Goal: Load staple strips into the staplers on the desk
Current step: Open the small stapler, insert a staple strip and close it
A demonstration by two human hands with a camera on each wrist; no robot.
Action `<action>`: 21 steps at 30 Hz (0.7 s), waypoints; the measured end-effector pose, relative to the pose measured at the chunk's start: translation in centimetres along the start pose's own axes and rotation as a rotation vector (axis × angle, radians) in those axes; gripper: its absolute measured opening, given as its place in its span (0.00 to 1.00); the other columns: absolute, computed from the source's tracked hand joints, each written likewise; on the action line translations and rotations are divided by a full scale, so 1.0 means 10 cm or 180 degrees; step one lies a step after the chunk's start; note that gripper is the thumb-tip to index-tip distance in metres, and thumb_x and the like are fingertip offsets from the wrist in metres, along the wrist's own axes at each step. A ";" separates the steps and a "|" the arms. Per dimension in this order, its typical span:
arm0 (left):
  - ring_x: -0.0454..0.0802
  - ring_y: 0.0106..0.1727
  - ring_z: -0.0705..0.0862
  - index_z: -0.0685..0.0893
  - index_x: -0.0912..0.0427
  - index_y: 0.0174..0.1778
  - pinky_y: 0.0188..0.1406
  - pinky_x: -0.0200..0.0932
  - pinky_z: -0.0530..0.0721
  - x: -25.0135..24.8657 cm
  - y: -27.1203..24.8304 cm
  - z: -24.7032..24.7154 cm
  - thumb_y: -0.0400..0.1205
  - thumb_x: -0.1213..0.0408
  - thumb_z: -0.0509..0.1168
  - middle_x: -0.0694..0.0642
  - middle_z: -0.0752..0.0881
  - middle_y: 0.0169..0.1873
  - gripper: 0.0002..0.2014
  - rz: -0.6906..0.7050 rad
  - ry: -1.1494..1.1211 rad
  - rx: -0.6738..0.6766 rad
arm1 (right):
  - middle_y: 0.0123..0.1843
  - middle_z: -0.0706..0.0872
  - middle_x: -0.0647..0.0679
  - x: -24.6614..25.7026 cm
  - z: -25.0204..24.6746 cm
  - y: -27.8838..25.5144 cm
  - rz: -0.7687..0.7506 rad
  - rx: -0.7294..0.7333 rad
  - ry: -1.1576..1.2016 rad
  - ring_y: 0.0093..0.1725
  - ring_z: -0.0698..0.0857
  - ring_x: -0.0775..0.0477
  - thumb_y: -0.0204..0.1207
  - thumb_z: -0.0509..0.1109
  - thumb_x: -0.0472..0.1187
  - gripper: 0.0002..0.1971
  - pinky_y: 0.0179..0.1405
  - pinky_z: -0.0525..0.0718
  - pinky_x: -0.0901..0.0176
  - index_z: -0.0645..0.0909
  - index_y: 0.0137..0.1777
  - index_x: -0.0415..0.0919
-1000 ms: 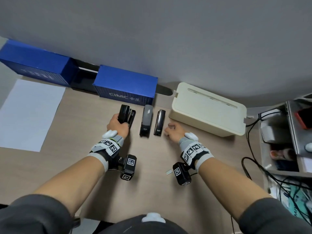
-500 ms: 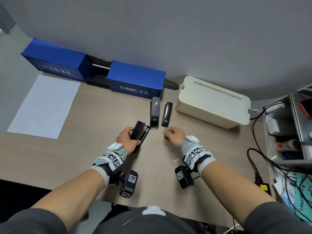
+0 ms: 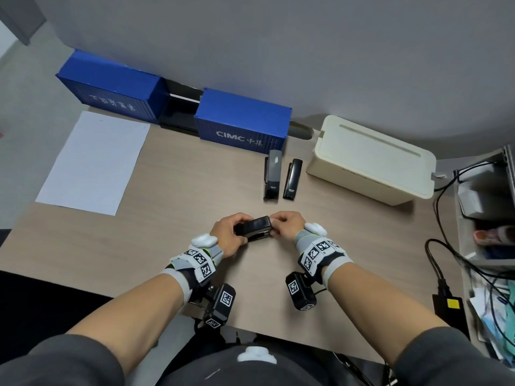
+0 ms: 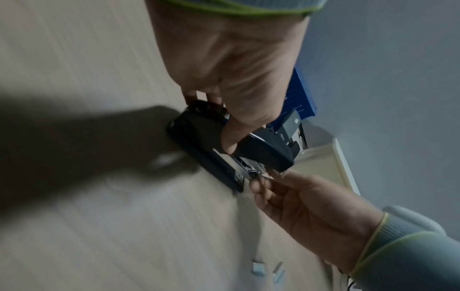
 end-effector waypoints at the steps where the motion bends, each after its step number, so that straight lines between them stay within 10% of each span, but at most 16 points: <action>1: 0.50 0.50 0.87 0.87 0.40 0.55 0.50 0.36 0.82 0.01 0.00 0.00 0.66 0.73 0.76 0.48 0.91 0.47 0.26 0.0012 0.0000 0.0068 | 0.17 0.83 0.54 0.00 0.01 -0.01 0.0011 -0.0004 -0.0024 0.19 0.80 0.58 0.76 0.67 0.34 0.12 0.30 0.81 0.65 0.86 0.35 0.48; 9: 0.49 0.49 0.86 0.89 0.44 0.54 0.50 0.34 0.80 0.39 -0.05 -0.12 0.69 0.71 0.79 0.54 0.91 0.52 0.21 -0.0388 -0.0581 0.0071 | 0.25 0.86 0.47 -0.15 0.05 -0.02 0.0216 -0.0040 0.0097 0.20 0.81 0.55 0.75 0.65 0.30 0.11 0.22 0.78 0.71 0.90 0.45 0.39; 13: 0.54 0.37 0.77 0.92 0.49 0.45 0.32 0.40 0.76 0.73 -0.09 -0.22 0.75 0.78 0.71 0.58 0.89 0.43 0.16 -0.0962 -0.1158 -0.0235 | 0.27 0.86 0.43 -0.23 0.06 0.00 0.0219 0.0051 0.0117 0.24 0.82 0.52 0.76 0.67 0.31 0.11 0.32 0.83 0.62 0.88 0.40 0.43; 21: 0.53 0.36 0.85 0.93 0.43 0.32 0.53 0.49 0.88 0.97 -0.04 -0.28 0.70 0.77 0.73 0.56 0.93 0.40 0.18 -0.1464 -0.0909 -0.0536 | 0.24 0.81 0.45 -0.23 0.02 -0.01 0.0086 0.0062 0.0240 0.17 0.78 0.56 0.78 0.66 0.28 0.12 0.20 0.79 0.66 0.84 0.38 0.43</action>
Point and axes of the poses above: each hand's wrist, its own y-axis towards the middle knuckle, its own z-axis out of the palm, x = y × z, the point moved 10 cm from there along y, towards the middle knuckle
